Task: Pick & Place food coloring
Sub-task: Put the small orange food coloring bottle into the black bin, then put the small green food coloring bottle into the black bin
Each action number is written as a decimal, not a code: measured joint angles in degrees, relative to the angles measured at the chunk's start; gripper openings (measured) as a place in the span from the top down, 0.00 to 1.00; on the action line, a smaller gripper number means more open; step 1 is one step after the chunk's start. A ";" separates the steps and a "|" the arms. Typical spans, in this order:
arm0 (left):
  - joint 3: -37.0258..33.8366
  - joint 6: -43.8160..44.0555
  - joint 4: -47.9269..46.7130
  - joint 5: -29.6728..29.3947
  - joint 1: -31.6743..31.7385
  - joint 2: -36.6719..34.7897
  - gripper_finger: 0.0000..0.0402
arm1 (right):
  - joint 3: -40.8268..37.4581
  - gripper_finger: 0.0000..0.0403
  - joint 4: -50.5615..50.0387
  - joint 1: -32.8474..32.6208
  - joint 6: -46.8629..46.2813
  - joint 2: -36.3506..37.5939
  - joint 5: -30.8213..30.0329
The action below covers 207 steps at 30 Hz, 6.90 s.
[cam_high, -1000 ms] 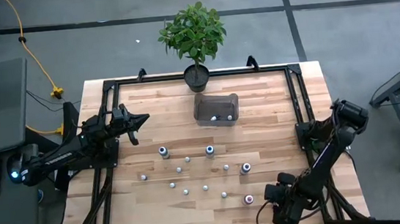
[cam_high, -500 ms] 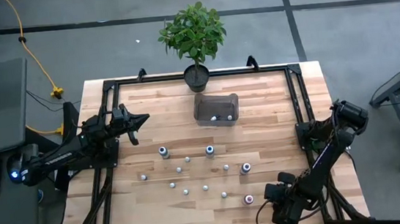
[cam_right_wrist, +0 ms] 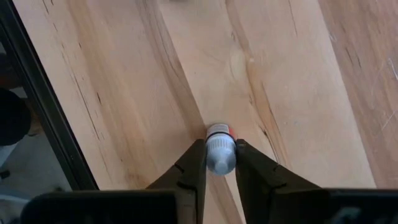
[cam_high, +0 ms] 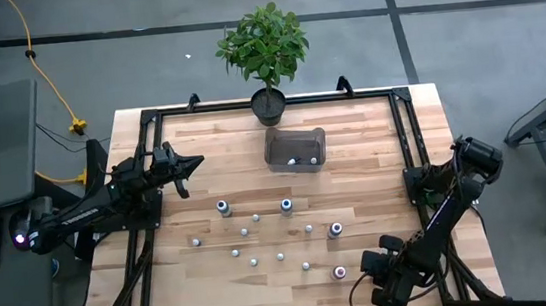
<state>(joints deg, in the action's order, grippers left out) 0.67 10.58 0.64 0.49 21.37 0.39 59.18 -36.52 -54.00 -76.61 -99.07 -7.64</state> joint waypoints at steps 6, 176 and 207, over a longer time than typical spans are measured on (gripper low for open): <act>0.00 0.01 0.00 0.00 -0.02 0.00 1.00 | 0.00 0.85 -0.45 0.00 -1.93 0.02 0.02; 0.00 0.01 0.00 0.00 0.00 0.01 1.00 | 12.31 0.80 -8.65 78.77 54.04 -3.74 10.49; 0.00 0.00 0.00 0.00 -0.02 0.01 1.00 | 12.31 0.68 -8.62 78.75 54.79 -3.72 11.91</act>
<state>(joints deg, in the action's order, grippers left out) 0.67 10.57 0.64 0.49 21.35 0.40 71.48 -45.14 24.75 -21.82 -102.78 4.27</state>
